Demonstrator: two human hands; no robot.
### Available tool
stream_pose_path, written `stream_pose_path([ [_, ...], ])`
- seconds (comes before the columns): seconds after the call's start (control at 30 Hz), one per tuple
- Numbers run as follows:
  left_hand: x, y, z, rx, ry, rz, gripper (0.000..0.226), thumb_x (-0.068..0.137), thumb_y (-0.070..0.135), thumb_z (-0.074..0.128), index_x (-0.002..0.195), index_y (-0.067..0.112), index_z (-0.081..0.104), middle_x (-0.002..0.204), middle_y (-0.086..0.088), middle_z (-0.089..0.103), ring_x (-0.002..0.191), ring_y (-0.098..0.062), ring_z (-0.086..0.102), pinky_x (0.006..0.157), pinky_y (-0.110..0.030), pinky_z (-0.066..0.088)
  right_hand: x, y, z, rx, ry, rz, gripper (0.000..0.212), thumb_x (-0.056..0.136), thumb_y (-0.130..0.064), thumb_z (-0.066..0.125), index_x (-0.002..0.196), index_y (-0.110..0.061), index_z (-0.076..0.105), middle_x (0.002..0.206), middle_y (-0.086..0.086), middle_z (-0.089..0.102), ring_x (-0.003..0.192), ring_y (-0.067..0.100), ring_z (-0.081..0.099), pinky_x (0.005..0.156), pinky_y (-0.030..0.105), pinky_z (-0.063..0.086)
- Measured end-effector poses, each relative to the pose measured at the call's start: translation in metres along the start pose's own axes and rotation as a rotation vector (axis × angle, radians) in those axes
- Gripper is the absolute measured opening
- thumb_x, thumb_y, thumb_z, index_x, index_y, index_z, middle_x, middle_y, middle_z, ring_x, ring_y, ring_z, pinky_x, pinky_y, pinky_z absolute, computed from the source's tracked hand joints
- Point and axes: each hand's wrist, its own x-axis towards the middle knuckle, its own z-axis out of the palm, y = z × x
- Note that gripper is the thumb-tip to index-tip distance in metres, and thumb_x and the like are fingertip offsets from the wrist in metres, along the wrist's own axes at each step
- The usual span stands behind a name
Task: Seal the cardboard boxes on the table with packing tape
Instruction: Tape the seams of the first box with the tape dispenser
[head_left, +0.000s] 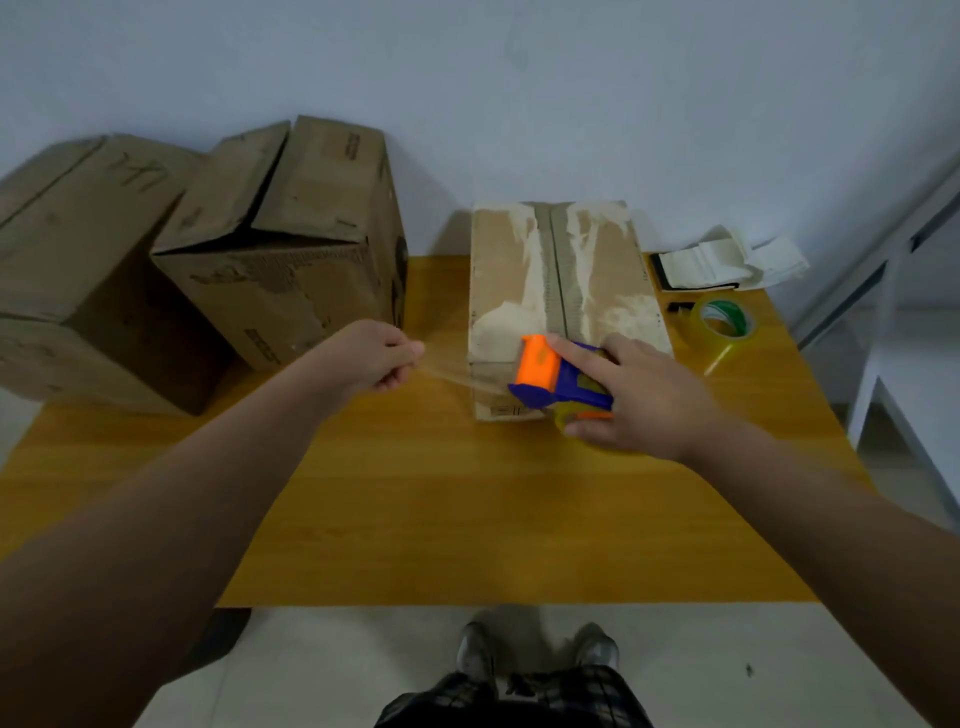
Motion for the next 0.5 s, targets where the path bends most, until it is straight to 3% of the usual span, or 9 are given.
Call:
stream_pose_path([
  [0.1, 0.003, -0.013, -0.002, -0.053, -0.013, -0.059, 0.029, 0.097, 0.029, 0.050, 0.083, 0.007, 0.063, 0.064, -0.001, 0.055, 0.058, -0.013, 0.050, 0.055, -0.021, 0.041, 0.000, 0.008, -0.007, -0.162, -0.038, 0.021, 0.086, 0.082, -0.069, 0.045, 0.148, -0.045, -0.004, 0.123, 0.003, 0.043, 0.095, 0.017, 0.045, 0.071, 0.027, 0.030],
  [0.27, 0.020, -0.011, 0.021, -0.221, 0.187, -0.165, 0.043, 0.093, 0.044, 0.053, 0.079, 0.006, 0.065, 0.061, -0.005, 0.055, 0.057, -0.018, 0.051, 0.055, -0.029, 0.041, 0.022, -0.006, -0.023, -0.317, -0.038, 0.029, 0.076, 0.086, -0.060, 0.051, 0.147, -0.035, 0.013, 0.125, 0.005, 0.049, 0.105, 0.028, 0.051, 0.085, 0.037, 0.040],
  [0.4, 0.029, -0.026, 0.033, 0.008, 0.335, -0.075, 0.052, 0.086, 0.053, 0.058, 0.061, 0.012, 0.038, 0.058, -0.004, 0.038, 0.057, -0.022, 0.042, 0.061, -0.036, 0.039, 0.034, -0.019, -0.030, -0.342, -0.052, 0.048, 0.065, 0.086, -0.052, 0.057, 0.138, -0.027, 0.027, 0.119, 0.009, 0.054, 0.103, 0.033, 0.054, 0.087, 0.042, 0.041],
  [0.5, 0.034, -0.031, 0.039, 0.101, 0.391, -0.059, 0.049, 0.086, 0.053, 0.058, 0.063, 0.013, 0.039, 0.061, -0.005, 0.039, 0.056, -0.020, 0.042, 0.055, -0.034, 0.034, 0.044, -0.023, -0.032, -0.417, -0.074, 0.001, 0.058, 0.090, -0.049, 0.055, 0.138, -0.028, 0.031, 0.120, 0.010, 0.054, 0.107, 0.032, 0.052, 0.089, 0.042, 0.039],
])
